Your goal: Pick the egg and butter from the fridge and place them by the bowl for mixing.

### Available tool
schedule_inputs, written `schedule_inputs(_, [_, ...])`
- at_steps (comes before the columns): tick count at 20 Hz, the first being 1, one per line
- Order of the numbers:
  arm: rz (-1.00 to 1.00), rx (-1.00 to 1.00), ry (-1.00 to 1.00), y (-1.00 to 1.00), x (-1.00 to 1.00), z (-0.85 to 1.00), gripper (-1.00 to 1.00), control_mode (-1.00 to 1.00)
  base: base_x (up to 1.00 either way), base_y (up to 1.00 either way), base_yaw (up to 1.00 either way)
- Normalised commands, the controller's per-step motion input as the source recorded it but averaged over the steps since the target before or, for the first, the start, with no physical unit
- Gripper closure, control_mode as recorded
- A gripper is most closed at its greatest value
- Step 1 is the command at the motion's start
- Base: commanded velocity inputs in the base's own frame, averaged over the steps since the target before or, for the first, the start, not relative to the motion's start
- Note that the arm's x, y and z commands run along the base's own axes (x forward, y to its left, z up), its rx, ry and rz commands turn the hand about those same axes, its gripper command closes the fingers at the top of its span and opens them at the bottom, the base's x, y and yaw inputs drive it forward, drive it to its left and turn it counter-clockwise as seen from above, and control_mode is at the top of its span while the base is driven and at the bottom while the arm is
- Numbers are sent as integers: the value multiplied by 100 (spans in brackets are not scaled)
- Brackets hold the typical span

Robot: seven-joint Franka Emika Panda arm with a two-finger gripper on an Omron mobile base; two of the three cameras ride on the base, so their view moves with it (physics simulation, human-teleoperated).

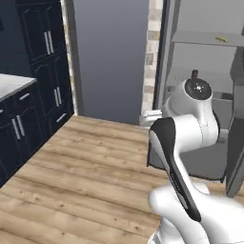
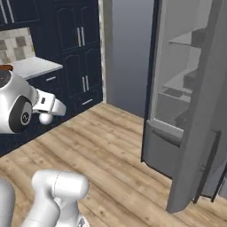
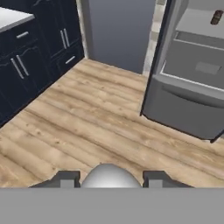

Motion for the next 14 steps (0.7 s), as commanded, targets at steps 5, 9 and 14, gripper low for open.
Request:
schedule_inputs(5, [0,0,0,0,0,0,100,100,-37,35,83])
schedule_inputs(9, [0,0,0,0,0,0,100,100,75,4,61])
schedule_inputs(14, [0,0,0,0,0,0,100,100,100,-12,27])
